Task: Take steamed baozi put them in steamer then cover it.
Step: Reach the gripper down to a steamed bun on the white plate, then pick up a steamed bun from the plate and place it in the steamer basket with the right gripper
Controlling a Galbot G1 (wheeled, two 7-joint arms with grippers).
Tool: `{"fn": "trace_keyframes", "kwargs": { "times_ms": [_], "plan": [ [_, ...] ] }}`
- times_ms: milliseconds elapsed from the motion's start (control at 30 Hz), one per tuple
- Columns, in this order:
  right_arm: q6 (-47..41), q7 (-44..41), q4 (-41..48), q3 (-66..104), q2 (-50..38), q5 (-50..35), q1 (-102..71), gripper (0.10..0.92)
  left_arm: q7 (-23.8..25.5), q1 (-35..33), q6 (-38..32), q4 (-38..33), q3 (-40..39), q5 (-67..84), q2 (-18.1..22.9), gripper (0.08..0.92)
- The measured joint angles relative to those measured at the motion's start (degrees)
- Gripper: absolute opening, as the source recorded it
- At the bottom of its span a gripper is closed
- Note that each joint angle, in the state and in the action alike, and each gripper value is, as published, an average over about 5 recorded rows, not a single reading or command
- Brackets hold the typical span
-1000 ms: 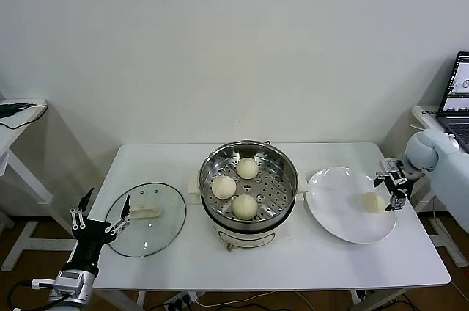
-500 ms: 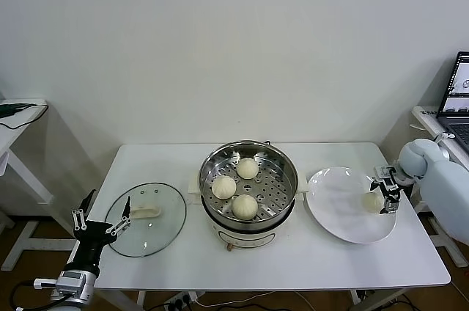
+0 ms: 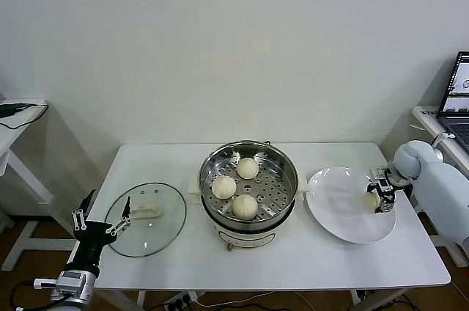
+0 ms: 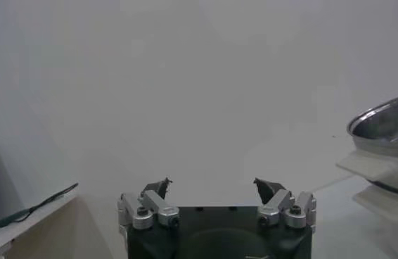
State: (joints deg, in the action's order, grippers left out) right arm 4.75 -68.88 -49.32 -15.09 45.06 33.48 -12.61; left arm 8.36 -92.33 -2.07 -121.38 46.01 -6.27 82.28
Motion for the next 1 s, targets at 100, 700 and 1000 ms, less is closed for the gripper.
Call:
{"fn": "trace_keyframes", "kwargs": {
  "times_ms": [100, 700, 1000],
  "plan": [
    [-0.01, -0.20, -0.16, 0.01, -0.14, -0.06, 0.03, 0.677, -0.01, -0.01, 0.00, -0.07, -0.08, -0.01, 0.11, 0.823],
    [-8.09, -3.03, -12.44, -16.60, -9.37, -17.59, 13.34, 0.663, -0.21, -0.12, 0.09, -1.24, -0.40, -0.19, 0.26, 0.823],
    [-16.63, -1.93, -25.88, -39.55, -12.72, -36.16, 35.11, 0.654, 0.08, 0.42, 0.08, -0.90, -0.33, 0.30, -0.63, 0.823]
  ]
}}
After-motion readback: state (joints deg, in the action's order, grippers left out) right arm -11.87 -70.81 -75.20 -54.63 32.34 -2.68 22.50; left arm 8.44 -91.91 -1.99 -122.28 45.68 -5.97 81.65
